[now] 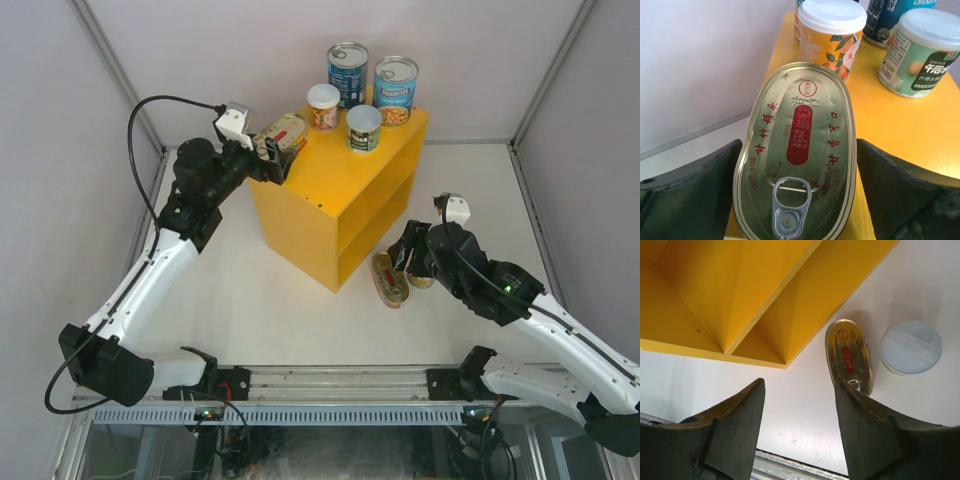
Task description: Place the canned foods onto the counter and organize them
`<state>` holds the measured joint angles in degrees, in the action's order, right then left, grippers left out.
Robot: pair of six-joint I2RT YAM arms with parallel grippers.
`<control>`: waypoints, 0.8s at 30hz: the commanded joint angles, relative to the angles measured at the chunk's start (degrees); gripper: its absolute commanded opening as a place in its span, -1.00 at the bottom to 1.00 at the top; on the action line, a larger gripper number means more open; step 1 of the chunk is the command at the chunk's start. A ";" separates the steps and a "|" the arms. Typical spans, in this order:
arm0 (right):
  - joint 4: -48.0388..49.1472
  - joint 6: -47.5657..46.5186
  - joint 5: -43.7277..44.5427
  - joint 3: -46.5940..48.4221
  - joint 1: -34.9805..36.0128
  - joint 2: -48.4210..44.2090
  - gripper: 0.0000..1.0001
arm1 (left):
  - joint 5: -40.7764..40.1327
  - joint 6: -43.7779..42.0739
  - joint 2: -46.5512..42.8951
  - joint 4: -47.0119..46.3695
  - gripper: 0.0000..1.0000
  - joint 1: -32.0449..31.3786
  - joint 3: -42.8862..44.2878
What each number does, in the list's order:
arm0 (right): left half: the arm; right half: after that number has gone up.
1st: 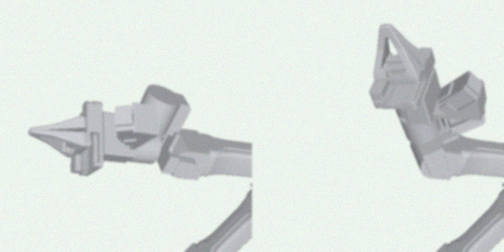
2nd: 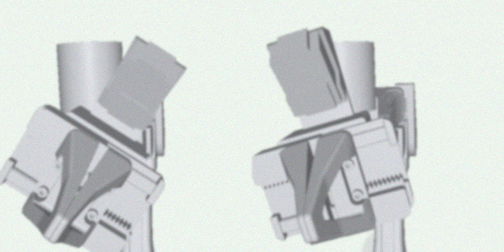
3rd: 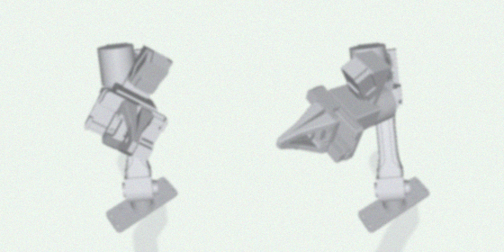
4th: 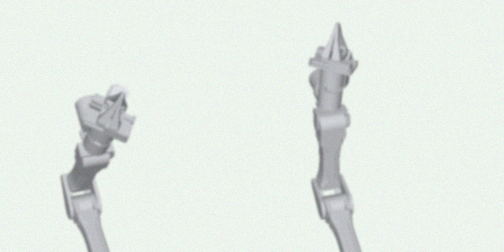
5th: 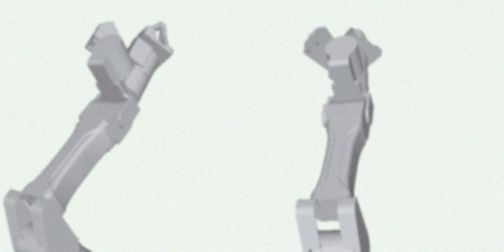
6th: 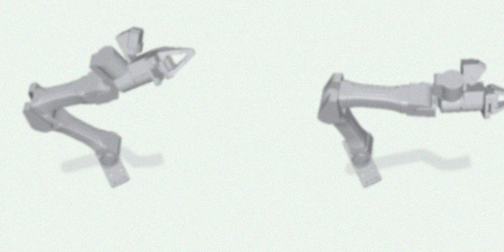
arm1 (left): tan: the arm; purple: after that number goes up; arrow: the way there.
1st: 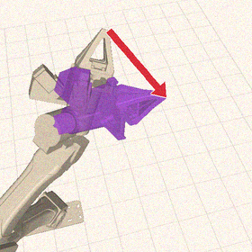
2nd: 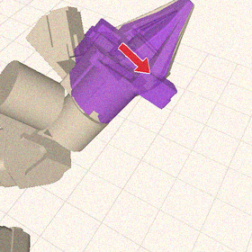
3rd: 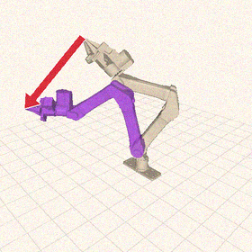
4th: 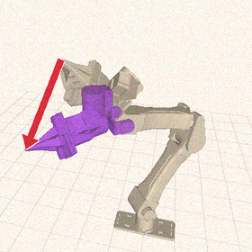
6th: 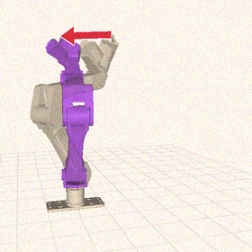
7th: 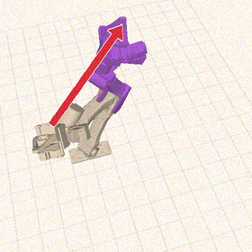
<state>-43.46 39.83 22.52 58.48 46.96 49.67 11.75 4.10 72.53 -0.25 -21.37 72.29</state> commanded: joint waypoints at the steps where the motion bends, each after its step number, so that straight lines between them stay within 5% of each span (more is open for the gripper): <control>1: 1.71 0.63 0.50 2.17 0.49 -0.45 0.16 | -0.30 1.00 -2.30 -1.27 0.99 0.16 -0.27; 24: 1.11 1.69 1.81 2.12 1.98 -1.07 0.16 | -2.76 1.26 -2.07 -0.89 0.67 -0.56 -0.45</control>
<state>-43.51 40.62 23.22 58.48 48.42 49.41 10.11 4.56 71.55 0.25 -21.71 72.27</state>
